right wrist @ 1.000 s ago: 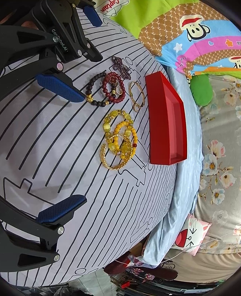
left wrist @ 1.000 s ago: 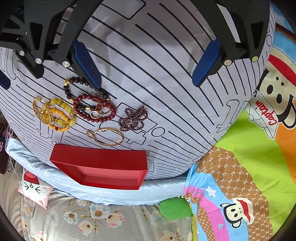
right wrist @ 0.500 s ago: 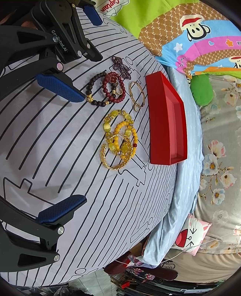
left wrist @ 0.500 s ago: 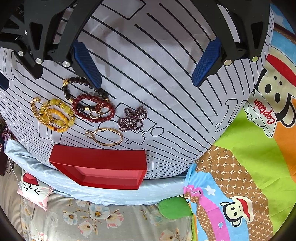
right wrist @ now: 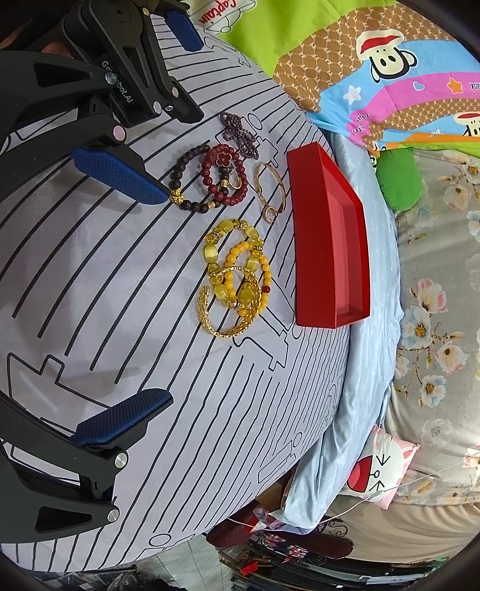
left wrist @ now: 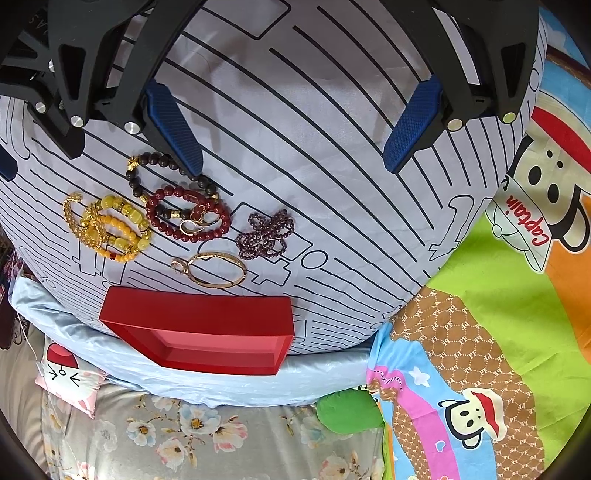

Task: Organize jewelry

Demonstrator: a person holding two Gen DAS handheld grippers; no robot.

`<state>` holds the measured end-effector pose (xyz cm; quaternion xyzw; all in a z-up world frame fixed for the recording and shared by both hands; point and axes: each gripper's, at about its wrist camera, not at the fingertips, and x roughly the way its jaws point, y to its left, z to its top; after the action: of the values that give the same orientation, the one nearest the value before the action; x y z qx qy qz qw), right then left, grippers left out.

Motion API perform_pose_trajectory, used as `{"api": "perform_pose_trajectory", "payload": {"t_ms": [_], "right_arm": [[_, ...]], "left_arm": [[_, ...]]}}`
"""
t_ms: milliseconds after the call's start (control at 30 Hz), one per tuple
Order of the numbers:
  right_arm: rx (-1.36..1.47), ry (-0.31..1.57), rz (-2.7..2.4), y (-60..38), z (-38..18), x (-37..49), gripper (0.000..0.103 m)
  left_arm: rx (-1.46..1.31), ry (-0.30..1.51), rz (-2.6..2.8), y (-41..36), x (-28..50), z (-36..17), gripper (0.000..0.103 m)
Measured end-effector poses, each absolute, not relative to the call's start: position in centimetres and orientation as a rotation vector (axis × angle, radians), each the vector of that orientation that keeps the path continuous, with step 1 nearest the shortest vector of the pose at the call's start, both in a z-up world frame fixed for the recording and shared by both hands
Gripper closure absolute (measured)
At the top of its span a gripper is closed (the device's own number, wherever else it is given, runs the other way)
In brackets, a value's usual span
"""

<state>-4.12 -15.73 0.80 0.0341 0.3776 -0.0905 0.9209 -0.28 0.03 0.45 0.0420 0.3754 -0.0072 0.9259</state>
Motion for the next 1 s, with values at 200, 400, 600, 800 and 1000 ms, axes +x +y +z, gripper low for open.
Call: {"api": "perform_pose_trajectory", "payload": {"t_ms": [200, 400, 600, 800, 1000], "right_arm": [[0.067, 0.773, -0.187, -15.62, 0.83, -4.19, 0.007], [0.067, 0.769, -0.18, -15.56, 0.98, -4.3, 0.007], [0.077, 0.767, -0.18, -15.73, 1.0, -4.38, 0.007], [0.074, 0.762, -0.184, -15.74, 1.1, -4.46, 0.007], [0.071, 0.761, -0.187, -15.75, 1.18, -4.48, 0.007]], "left_arm": [[0.085, 0.768, -0.014, -0.03, -0.36, 0.5, 0.009], [0.077, 0.759, -0.014, 0.07, -0.44, 0.62, 0.009], [0.086, 0.755, -0.015, -0.12, -0.53, 0.63, 0.009], [0.081, 0.742, -0.015, -0.02, -0.73, 0.81, 0.009], [0.079, 0.74, -0.017, 0.0, -0.86, 0.83, 0.009]]}}
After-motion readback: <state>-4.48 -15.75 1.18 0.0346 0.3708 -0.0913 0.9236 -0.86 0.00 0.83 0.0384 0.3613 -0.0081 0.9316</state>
